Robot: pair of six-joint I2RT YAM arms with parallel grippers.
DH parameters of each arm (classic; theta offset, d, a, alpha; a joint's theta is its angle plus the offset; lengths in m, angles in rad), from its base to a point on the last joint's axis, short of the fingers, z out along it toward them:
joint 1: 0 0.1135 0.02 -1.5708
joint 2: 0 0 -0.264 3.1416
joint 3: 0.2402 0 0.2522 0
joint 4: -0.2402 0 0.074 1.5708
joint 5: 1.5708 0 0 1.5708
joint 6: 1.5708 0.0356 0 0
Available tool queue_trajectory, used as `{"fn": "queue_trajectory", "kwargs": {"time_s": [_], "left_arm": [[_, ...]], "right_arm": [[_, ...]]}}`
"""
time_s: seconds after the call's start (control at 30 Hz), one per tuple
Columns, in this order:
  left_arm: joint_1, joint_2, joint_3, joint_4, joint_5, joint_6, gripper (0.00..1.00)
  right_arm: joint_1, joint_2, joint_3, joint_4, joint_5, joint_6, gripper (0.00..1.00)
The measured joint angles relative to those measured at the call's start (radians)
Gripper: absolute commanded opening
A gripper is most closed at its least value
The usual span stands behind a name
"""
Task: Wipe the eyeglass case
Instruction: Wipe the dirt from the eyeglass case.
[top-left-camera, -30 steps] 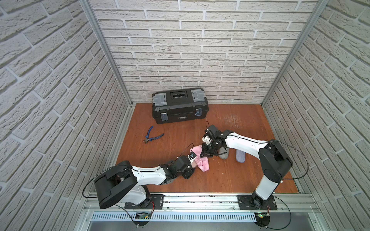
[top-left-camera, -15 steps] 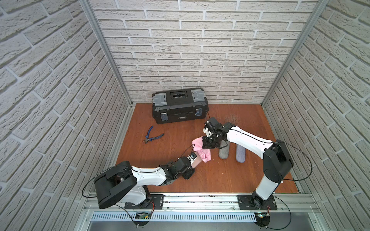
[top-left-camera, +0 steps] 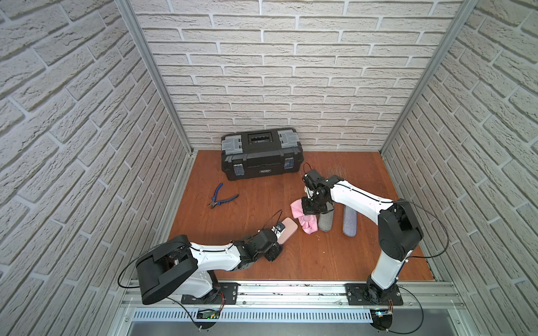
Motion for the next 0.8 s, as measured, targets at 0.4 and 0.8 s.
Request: {"fn": "queue_trajectory", "kwargs": {"time_s": [0.4,0.8], "left_arm": [[-0.003,-0.001,0.0,-0.011,-0.008,0.0,0.51],[-0.004,-0.017,0.0,-0.016,-0.039,0.0,0.51]], "right_arm": [[0.095,0.053,-0.164,0.251,-0.377,0.185,0.03],[0.086,0.019,0.031,0.04,-0.073,0.074,0.03]]}}
